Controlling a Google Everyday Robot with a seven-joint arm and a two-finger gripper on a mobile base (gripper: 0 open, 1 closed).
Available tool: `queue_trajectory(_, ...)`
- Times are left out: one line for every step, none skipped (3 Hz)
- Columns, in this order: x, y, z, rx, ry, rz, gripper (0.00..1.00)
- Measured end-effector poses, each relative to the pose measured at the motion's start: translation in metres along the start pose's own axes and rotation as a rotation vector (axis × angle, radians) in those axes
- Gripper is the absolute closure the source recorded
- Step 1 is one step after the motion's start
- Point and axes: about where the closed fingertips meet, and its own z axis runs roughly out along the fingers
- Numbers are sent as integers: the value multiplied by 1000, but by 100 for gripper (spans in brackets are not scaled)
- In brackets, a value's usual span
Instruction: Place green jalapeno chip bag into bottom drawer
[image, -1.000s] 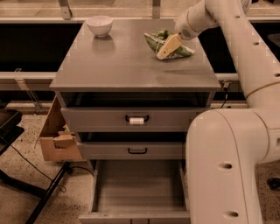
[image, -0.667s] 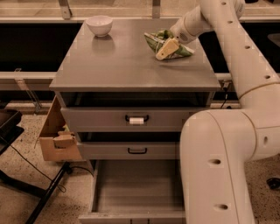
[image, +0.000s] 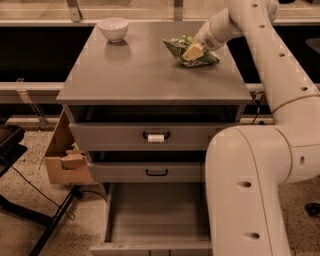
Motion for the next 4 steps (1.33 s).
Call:
queue_trajectory(-3,-1,-7,1,-10,-7,100)
queue_trajectory(-13,-2,-29,3,-41,-29,100)
queue_trajectory(-11,4,-90,-12,-68,-50,100)
queue_trajectory(2,17,-175,2,-69,-32,100)
